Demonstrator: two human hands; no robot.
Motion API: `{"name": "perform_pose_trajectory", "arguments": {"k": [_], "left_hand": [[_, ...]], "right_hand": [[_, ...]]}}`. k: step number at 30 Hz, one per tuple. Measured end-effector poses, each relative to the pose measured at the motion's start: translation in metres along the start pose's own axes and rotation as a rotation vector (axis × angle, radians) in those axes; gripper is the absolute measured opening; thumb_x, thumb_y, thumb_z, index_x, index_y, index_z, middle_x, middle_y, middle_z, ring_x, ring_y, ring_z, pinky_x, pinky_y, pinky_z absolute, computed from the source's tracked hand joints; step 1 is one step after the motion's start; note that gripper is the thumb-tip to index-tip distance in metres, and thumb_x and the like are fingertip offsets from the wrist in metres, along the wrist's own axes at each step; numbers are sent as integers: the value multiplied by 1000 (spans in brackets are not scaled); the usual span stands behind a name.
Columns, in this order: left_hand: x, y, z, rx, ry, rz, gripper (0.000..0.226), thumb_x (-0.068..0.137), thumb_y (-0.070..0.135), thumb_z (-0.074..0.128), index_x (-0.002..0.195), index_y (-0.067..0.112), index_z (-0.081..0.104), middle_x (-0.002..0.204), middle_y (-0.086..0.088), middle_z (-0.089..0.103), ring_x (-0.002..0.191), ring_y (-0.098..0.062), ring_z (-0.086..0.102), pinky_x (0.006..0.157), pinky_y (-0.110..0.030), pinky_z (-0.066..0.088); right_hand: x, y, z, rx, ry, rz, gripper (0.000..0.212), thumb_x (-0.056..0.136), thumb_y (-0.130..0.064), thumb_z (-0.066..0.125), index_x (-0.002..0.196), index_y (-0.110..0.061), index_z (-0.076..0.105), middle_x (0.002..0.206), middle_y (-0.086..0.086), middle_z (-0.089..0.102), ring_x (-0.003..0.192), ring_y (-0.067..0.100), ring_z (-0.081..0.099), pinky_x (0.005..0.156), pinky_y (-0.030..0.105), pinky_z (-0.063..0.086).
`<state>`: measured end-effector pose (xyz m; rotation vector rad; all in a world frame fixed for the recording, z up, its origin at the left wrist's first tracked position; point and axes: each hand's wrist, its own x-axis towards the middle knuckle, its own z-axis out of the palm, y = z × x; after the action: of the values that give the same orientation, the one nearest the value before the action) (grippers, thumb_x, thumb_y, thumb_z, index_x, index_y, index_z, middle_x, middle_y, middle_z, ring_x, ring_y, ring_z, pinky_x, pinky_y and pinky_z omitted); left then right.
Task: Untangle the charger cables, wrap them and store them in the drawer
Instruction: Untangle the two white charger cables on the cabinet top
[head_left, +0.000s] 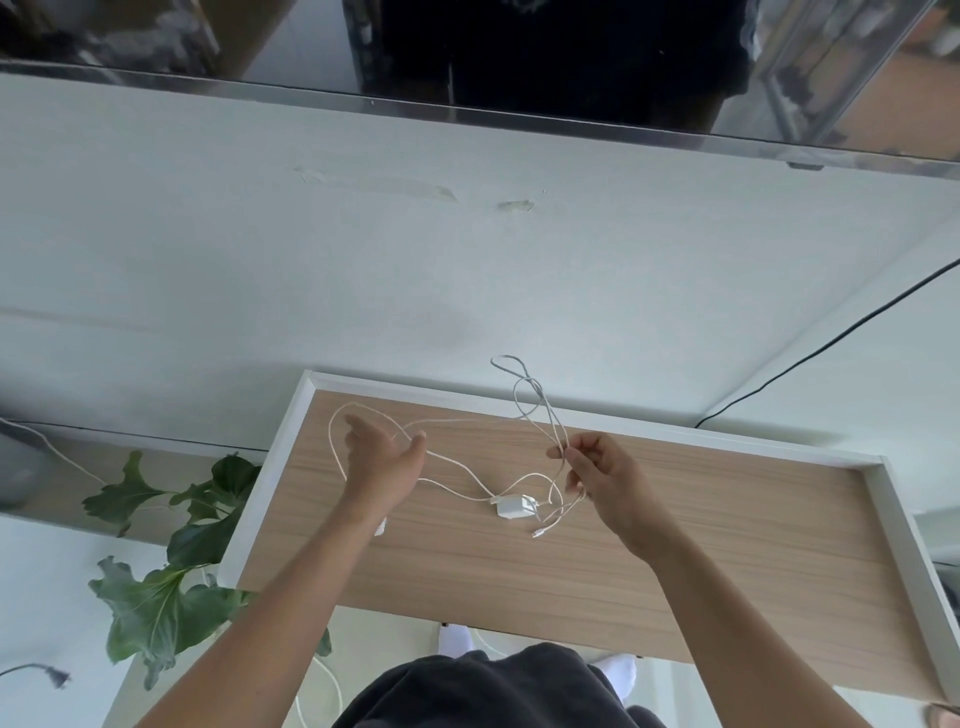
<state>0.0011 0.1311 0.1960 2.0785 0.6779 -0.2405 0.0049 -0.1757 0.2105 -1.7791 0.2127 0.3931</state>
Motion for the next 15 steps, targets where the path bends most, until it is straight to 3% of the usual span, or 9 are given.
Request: {"name": "perform_pose_trajectory", "arguments": {"k": [1,2,4,5,7,11,15], "left_hand": [[-3,3,4,31,70,52,100,105,43,64,167,-10,6,174,-30,21,164,-45,23,130,-50,29],[-10,9,7,60,152,165,96,105,39,64,167,-11,10,174,-29,21,165,-44,20,134,-52,23],[-18,19,11,77,202,463,66,109,30,61,162,-2,38,165,-19,45,159,-35,37,132,-49,30],[-18,22,13,78,169,601,52,111,29,59,156,4,51,158,-12,55,155,-30,45,129,-47,36],[-21,35,17,117,26,765,42,114,36,55,148,12,61,151,-2,64,151,-22,51,124,-43,42],[-33,56,23,10,-115,696,32,112,41,61,138,23,65,126,14,78,123,1,68,102,-34,54],[-41,70,25,-231,-157,560,15,111,38,66,113,24,72,101,10,84,103,-2,79,92,-30,58]], "right_hand": [[0,-3,1,15,-7,-3,11,114,-12,58,119,-8,68,117,4,83,75,18,62,76,35,52],[-1,-6,2,24,-14,-7,12,114,-11,58,120,-6,66,119,2,83,75,17,62,76,32,52],[-1,-11,5,42,-35,-21,12,114,-10,57,121,-4,65,120,2,83,75,16,63,74,28,54],[-2,-13,6,50,-50,-28,12,114,-9,57,121,-4,65,120,3,82,76,16,63,74,28,54],[-2,-15,8,46,-82,-43,12,114,-10,57,121,-4,65,119,4,82,80,18,63,77,30,56],[-4,-18,9,36,-115,-56,13,114,-12,59,123,-6,65,116,5,83,84,20,66,82,35,55],[-8,-24,11,-76,-119,-79,14,113,-25,62,122,-16,67,110,-3,84,91,16,75,93,37,57]]}}
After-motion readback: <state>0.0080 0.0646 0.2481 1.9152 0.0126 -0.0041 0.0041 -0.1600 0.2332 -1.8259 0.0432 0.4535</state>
